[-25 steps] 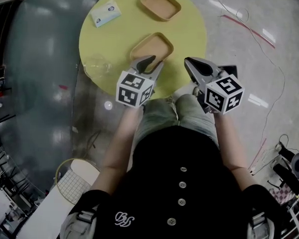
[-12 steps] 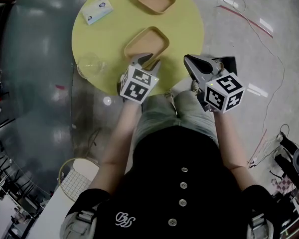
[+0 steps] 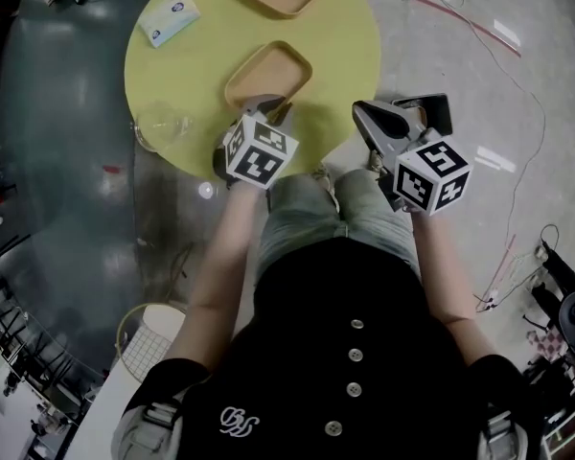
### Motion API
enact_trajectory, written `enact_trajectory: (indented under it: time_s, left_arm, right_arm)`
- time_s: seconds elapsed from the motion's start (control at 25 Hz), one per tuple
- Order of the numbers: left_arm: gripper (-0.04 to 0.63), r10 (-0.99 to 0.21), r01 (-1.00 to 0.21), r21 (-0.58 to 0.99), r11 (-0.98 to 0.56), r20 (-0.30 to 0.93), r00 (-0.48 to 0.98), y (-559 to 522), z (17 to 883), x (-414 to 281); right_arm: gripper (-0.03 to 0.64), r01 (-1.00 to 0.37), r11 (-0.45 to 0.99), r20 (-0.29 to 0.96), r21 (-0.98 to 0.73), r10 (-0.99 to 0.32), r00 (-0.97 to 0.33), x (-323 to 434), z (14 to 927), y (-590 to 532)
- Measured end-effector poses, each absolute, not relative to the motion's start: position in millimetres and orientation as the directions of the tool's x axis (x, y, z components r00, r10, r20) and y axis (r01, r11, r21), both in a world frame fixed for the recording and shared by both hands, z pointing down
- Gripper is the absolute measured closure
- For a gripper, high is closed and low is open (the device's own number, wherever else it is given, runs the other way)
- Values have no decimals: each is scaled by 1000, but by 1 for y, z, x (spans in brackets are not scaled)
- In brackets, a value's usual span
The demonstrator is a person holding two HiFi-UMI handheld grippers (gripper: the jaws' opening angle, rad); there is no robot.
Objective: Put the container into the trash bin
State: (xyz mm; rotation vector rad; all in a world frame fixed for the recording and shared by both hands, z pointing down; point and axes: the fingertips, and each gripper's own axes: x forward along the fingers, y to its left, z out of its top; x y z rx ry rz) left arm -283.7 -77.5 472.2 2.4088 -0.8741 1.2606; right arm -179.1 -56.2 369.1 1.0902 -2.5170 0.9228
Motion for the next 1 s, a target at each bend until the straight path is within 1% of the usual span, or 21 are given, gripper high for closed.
enact_trajectory:
  time_s: [0.08, 0.2, 0.36, 0.48, 0.68, 1.0]
  left_arm:
    - [555, -379, -627, -25, -779, 815, 438, -80, 471, -283]
    - [563, -391, -633, -27, -774, 806, 443, -83, 467, -281]
    - [568, -453, -665, -39, -746, 762, 463, -87, 447, -273]
    - [568, -489, -677, -47, -735, 728, 481, -89, 427, -260]
    - [569, -510, -679, -30, -733, 686, 520, -91, 404, -222]
    - [569, -501, -634, -4, -774, 617, 607, -86, 378, -150]
  right_arm:
    - [614, -717, 524, 441, -460, -566, -697, -176, 367, -56]
    - [614, -713, 529, 433, -461, -567, -701, -167, 364, -56]
    - [614, -720, 512, 410, -468, -596, -690, -144, 361, -57]
    - [612, -744, 488, 422, -457, -617, -664, -122, 361, -60]
    - [614, -768, 456, 423, -449, -649, -633, -78, 356, -59]
    - [614, -790, 421, 387, -445, -706, -594, -18, 340, -53]
